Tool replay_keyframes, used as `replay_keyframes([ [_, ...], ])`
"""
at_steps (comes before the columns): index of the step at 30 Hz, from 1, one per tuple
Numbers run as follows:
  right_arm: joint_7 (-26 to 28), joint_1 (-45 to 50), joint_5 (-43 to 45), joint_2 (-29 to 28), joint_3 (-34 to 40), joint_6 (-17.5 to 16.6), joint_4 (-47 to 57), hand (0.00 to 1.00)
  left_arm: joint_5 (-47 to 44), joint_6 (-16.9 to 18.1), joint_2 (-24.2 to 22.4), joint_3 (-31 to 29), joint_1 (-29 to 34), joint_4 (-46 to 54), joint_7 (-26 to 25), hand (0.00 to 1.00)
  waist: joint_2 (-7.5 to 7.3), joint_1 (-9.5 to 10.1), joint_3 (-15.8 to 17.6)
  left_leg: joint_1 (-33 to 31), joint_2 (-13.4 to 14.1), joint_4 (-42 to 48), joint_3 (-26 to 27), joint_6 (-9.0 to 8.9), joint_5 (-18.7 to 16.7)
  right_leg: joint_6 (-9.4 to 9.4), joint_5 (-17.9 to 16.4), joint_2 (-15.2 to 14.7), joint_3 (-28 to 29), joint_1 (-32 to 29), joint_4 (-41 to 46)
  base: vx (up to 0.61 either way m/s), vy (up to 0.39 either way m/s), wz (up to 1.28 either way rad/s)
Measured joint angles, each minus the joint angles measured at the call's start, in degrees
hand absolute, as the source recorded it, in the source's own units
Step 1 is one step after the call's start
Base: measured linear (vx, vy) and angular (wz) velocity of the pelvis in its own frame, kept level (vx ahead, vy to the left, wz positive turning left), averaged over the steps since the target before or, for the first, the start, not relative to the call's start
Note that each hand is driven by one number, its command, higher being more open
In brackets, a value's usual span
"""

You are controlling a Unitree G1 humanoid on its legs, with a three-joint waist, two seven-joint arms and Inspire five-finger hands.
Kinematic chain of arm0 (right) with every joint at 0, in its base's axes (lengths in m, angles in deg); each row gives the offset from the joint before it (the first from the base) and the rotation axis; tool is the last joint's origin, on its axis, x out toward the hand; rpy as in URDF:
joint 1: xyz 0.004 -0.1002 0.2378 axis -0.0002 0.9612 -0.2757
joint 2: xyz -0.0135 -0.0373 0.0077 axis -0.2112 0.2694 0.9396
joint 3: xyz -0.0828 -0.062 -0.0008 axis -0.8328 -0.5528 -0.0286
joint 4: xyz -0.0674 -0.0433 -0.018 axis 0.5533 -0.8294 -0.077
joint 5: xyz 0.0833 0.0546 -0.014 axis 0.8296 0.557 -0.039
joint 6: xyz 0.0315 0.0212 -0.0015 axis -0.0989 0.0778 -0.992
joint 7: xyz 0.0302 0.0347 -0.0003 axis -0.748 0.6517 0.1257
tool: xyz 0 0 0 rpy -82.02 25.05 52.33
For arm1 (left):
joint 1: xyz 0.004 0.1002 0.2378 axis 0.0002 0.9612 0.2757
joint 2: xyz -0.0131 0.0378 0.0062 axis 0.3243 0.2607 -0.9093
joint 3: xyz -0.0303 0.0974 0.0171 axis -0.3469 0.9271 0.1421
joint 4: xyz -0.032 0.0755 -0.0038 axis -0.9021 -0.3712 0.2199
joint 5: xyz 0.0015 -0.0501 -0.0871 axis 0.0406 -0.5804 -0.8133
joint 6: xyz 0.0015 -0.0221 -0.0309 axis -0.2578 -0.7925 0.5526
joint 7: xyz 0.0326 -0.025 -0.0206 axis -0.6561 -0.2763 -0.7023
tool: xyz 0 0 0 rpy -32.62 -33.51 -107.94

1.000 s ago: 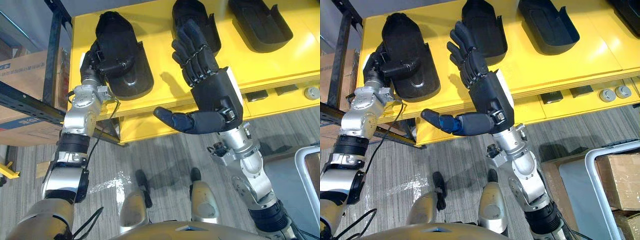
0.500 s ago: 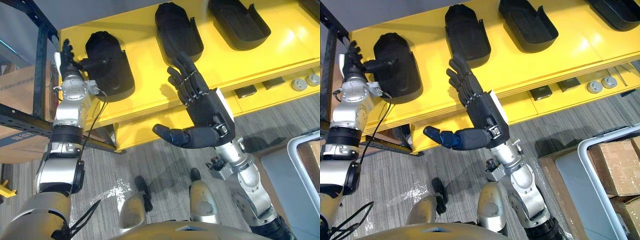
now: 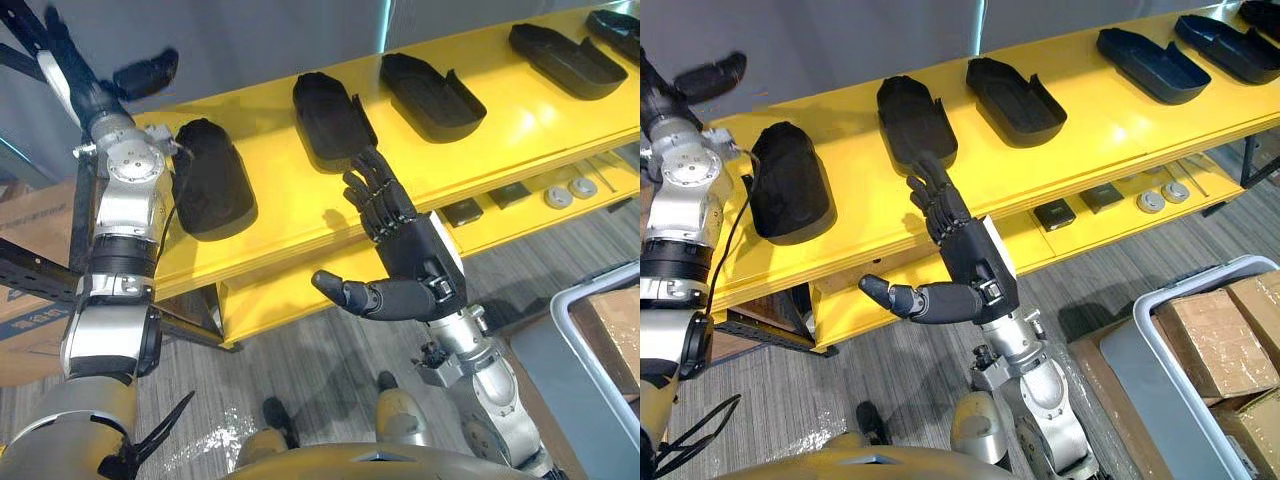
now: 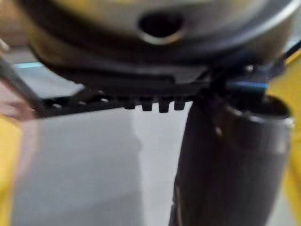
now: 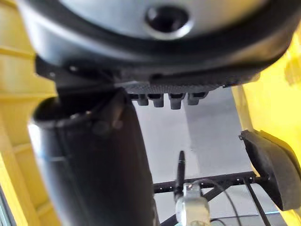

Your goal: Walk over and take three plastic housings, then place them on the shelf

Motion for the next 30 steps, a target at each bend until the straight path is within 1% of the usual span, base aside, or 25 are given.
replay_keyframes([
  [1, -1.5, 0.0, -2.1, 0.2, 0.5, -0.2, -0.1, 1.0, 0.5, 2.2, -0.6, 0.1, 3.7, 6.2, 0.9, 1.0, 0.15, 0.05, -0.6, 0.3, 0.0, -0.3, -0.4, -0.03, 0.1, 0.02, 0.0, 0.0, -0.5, 0.8, -0.6, 0.05, -0.001, 0.19],
  [2, -3.6, -0.5, -4.8, 0.4, 1.5, -0.3, -0.6, 1.0, 2.0, 4.3, -2.3, 0.3, 9.8, 15.0, 2.3, 1.0, 0.34, 0.29, -1.4, 1.0, 0.0, -0.7, -1.3, -0.08, 0.1, 0.03, 0.0, 0.0, -1.3, 2.0, -1.2, 0.05, -0.005, 0.22],
  [3, -4.6, -0.7, -5.9, 0.4, 2.1, -0.4, -1.0, 1.0, 2.3, 5.4, -3.6, 0.5, 13.2, 19.0, 3.0, 1.0, 0.54, 0.43, -2.2, 1.1, 0.0, -0.9, -1.9, -0.13, 0.1, 0.03, 0.0, 0.0, -1.8, 2.6, -1.7, 0.07, -0.016, 0.33],
  [4, -7.2, -1.4, -8.1, 0.4, 3.2, -0.8, -2.4, 1.0, 2.4, 6.6, -6.9, 0.8, 20.2, 26.1, 5.0, 1.0, 0.86, 1.05, -3.6, 1.0, 0.0, -1.0, -2.9, -0.15, 0.1, 0.03, 0.0, 0.0, -2.9, 3.4, -2.4, 0.06, -0.017, 0.41],
  [5, -9.4, -2.4, -9.7, 0.4, 4.9, -0.8, -4.0, 1.0, 2.7, 7.8, -10.5, 1.3, 26.4, 31.1, 7.0, 1.0, 1.05, 2.14, -4.4, 1.1, 0.1, -1.0, -3.9, -0.23, 0.2, 0.03, 0.0, 0.0, -4.1, 4.4, -3.1, 0.05, -0.024, 0.49],
  [6, -10.8, -3.3, -9.6, 0.5, 6.3, -0.5, -5.2, 1.0, 2.9, 8.7, -12.8, 1.5, 30.5, 33.3, 8.7, 1.0, 1.18, 3.0, -4.8, 1.0, 0.1, -1.0, -5.0, -0.29, 0.4, 0.03, 0.0, 0.0, -5.1, 5.2, -3.6, 0.0, -0.024, 0.48],
  [8, -13.8, -4.9, -9.5, 0.4, 9.5, 0.8, -8.0, 1.0, 2.9, 9.0, -16.6, 1.7, 38.1, 35.3, 11.5, 1.0, 1.51, 4.9, -5.5, 0.9, 0.1, -1.8, -7.0, -0.34, 1.1, 0.02, 0.0, 0.1, -7.4, 6.6, -4.4, -0.04, -0.028, 0.5],
  [9, -14.6, -5.3, -9.5, 0.4, 10.3, 1.1, -8.8, 1.0, 3.0, 9.0, -17.3, 1.6, 40.0, 35.3, 11.8, 1.0, 1.58, 5.42, -5.7, 0.9, 0.1, -2.3, -7.4, -0.33, 1.5, 0.01, 0.0, 0.2, -7.9, 6.8, -4.7, -0.06, -0.023, 0.49],
  [11, -16.9, -6.7, -9.1, -0.2, 13.3, 2.9, -11.0, 1.0, 2.6, 9.5, -19.4, -0.3, 45.7, 35.3, 14.1, 1.0, 1.51, 7.17, -5.8, 0.6, 0.0, -2.5, -8.8, -0.35, 2.0, -0.33, -0.2, 0.3, -9.4, 7.4, -5.2, -0.07, -0.012, 0.31],
  [12, -19.4, -8.4, -9.5, -1.8, 22.3, 4.1, -11.5, 1.0, -1.1, 11.6, -20.6, -4.6, 49.5, 35.3, 25.5, 1.0, -0.22, 8.19, -7.8, -0.4, 0.0, -2.7, -9.6, -0.2, 3.0, -0.8, 1.7, 0.5, -10.2, 7.8, -7.7, -0.06, 0.0, 0.08],
  [14, -19.4, -8.4, -9.5, -1.8, 22.3, 4.1, -11.5, 1.0, -1.1, 11.6, -20.6, -4.6, 49.5, 35.3, 25.5, 1.0, -0.24, 8.17, -7.8, -0.4, 0.0, -2.7, -9.6, -0.21, 3.1, -1.14, 1.4, 0.4, -10.2, 7.7, -7.7, 0.0, 0.0, 0.0],
  [16, -19.4, -8.4, -9.5, -1.8, 22.4, 4.1, -11.7, 1.0, -1.1, 11.6, -20.6, -4.6, 49.5, 35.3, 25.5, 1.0, -0.3, 8.09, -7.7, -0.4, 0.0, -2.7, -9.6, -0.19, 3.2, -1.0, 1.6, 0.5, -10.1, 7.6, -7.5, 0.0, 0.0, 0.0],
  [18, -19.1, -8.3, -9.5, -2.0, 23.0, 4.1, -12.1, 1.0, -1.6, 12.1, -20.9, -4.6, 49.6, 35.3, 25.7, 1.0, -0.45, 8.15, -7.6, -0.5, 0.1, -2.5, -9.6, -0.14, 3.3, -1.07, 1.6, 0.5, -9.3, 6.3, -5.5, 0.0, -0.003, -0.09],
  [19, -18.2, -8.0, -9.3, -2.6, 24.2, 4.0, -12.1, 1.0, -3.2, 12.9, -21.3, -4.6, 50.2, 35.3, 26.5, 1.0, -0.58, 8.07, -7.5, -1.0, 0.3, -2.5, -9.6, -0.08, 3.7, -1.62, 1.2, 0.7, -8.6, 5.1, -3.5, -0.01, -0.003, -0.06],
  [21, -17.3, -7.4, -8.3, -3.2, 25.5, 3.9, -12.1, 1.0, -4.3, 13.7, -21.4, -4.4, 51.0, 35.3, 27.4, 1.0, -0.65, 7.81, -6.7, -1.5, 0.8, -2.4, -10.2, -0.16, 4.3, -2.13, 0.9, 1.3, -8.4, 4.0, -1.4, -0.02, -0.016, 0.06],
  [22, -16.5, -6.6, -6.7, -4.4, 26.2, 3.6, -12.1, 1.0, -5.3, 13.9, -21.4, -4.2, 51.9, 35.3, 28.0, 1.0, -1.21, 7.72, -5.9, -1.5, 1.4, -2.0, -10.7, -0.55, 4.0, -3.65, -0.4, 1.9, -8.1, 3.9, -0.4, -0.07, -0.066, 0.15],
  [23, -16.1, -6.1, -5.5, -5.5, 26.2, 3.5, -12.0, 1.0, -6.7, 14.1, -21.7, -4.1, 52.9, 35.4, 28.1, 1.0, -1.93, 7.75, -4.6, -2.0, 1.9, 0.9, -11.0, -0.81, 2.2, -4.02, -2.4, 2.3, -7.9, 4.8, 0.1, -0.09, -0.079, 0.05],
  [24, -15.3, -5.2, -4.4, -6.5, 26.0, 3.5, -11.4, 1.0, -8.3, 14.2, -22.6, -3.8, 54.4, 35.5, 28.3, 1.0, -1.89, 8.18, -3.3, -3.5, 3.2, 7.0, -11.1, -0.63, -0.6, -5.1, -4.1, 3.1, -7.6, 5.1, 0.8, -0.14, -0.109, -0.11],
  [25, -14.4, -3.9, -4.4, -6.5, 25.8, 3.5, -10.2, 1.0, -9.8, 14.7, -24.2, -3.3, 56.6, 35.6, 28.5, 1.0, -0.96, 8.66, -2.4, -6.0, 5.2, 14.3, -11.6, -0.08, -4.2, -5.25, -4.7, 4.5, -6.9, 5.8, 0.8, -0.14, -0.094, -0.29],
  [26, -13.0, -2.5, -4.6, -5.9, 25.8, 3.4, -8.3, 1.0, -10.8, 14.8, -26.5, -3.2, 59.4, 35.6, 29.0, 1.0, 0.79, 9.17, -1.7, -8.5, 7.6, 20.8, -11.8, 1.4, -7.6, -5.4, -4.6, 6.4, -6.1, 7.2, -1.2, -0.12, -0.063, -0.24],
  [27, -11.9, -1.3, -4.6, -5.8, 25.8, 2.9, -7.0, 1.0, -12.7, 14.8, -27.9, -3.2, 60.7, 35.1, 29.3, 1.0, 2.22, 9.23, -1.6, -8.9, 8.4, 21.1, -11.9, 2.81, -8.3, -5.49, -4.5, 7.5, -5.5, 9.0, -4.3, -0.04, -0.011, -0.12],
  [28, -11.5, -0.9, -4.5, -5.9, 25.8, 2.7, -6.5, 1.0, -14.0, 14.8, -28.3, -3.2, 60.8, 35.0, 29.6, 1.0, 2.36, 9.18, -1.7, -8.8, 8.2, 20.2, -11.6, 3.19, -8.2, -5.51, -4.5, 7.4, -5.4, 9.2, -5.2, 0.0, 0.015, 0.05],
  [29, -10.8, -0.8, -4.1, -5.9, 25.9, 2.3, -6.1, 1.0, -15.3, 15.4, -28.3, -3.4, 60.8, 35.0, 30.4, 1.0, 2.06, 9.12, -1.4, -7.9, 7.2, 17.9, -10.9, 3.23, -8.2, -5.27, -4.4, 6.7, -5.0, 9.5, -5.5, 0.04, 0.011, 0.11],
  [30, -10.7, -0.7, -4.2, -5.9, 25.9, 2.3, -6.2, 1.0, -16.0, 16.5, -28.1, -3.4, 60.5, 35.0, 31.5, 1.0, 1.39, 8.99, -0.9, -6.2, 5.6, 15.6, -11.0, 2.93, -8.0, -4.39, -3.8, 6.1, -4.1, 9.3, -4.9, 0.04, 0.006, 0.08],
])
